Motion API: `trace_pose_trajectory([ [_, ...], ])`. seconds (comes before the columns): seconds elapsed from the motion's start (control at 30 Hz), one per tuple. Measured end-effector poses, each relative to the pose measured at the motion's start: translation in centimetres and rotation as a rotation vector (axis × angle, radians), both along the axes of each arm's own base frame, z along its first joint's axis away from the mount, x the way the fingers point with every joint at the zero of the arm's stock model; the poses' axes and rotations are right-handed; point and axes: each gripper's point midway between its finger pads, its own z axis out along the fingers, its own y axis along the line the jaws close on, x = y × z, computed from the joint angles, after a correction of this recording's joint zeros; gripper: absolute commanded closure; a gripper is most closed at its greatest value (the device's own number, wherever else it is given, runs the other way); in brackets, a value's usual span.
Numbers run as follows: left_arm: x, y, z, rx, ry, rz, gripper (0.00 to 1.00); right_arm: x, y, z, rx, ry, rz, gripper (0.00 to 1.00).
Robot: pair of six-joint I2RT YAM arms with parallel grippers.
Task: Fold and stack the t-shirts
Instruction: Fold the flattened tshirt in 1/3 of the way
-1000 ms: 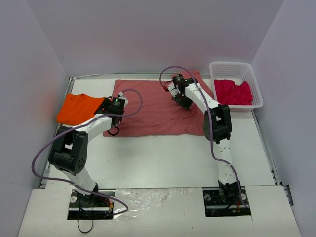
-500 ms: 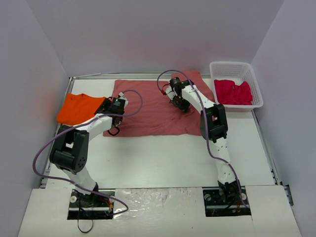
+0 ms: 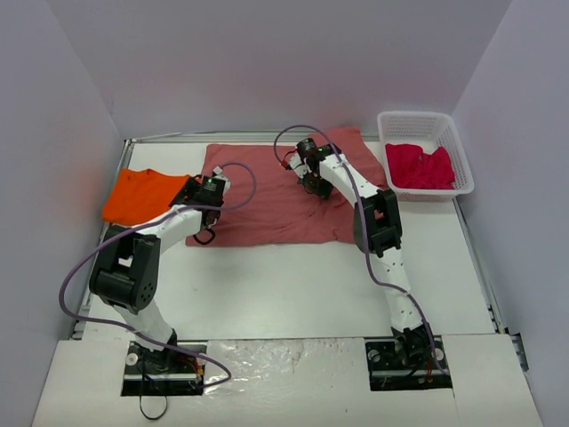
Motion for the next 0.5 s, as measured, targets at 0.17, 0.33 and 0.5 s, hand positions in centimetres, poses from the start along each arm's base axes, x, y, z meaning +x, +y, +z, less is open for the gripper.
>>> trace_pose_trajectory([
  [0.17, 0.0, 0.0, -0.3, 0.003, 0.009, 0.000, 0.32, 0.0, 0.1, 0.0, 0.000, 0.000, 0.003, 1.00],
  [0.33, 0.0, 0.0, -0.7, 0.006, 0.018, 0.000, 0.32, 0.3, 0.5, -0.1, -0.002, -0.009, 0.011, 1.00],
  [0.5, -0.1, -0.1, -1.0, -0.008, 0.029, -0.009, 0.32, 1.1, 2.1, 0.3, 0.022, -0.061, 0.029, 0.94],
])
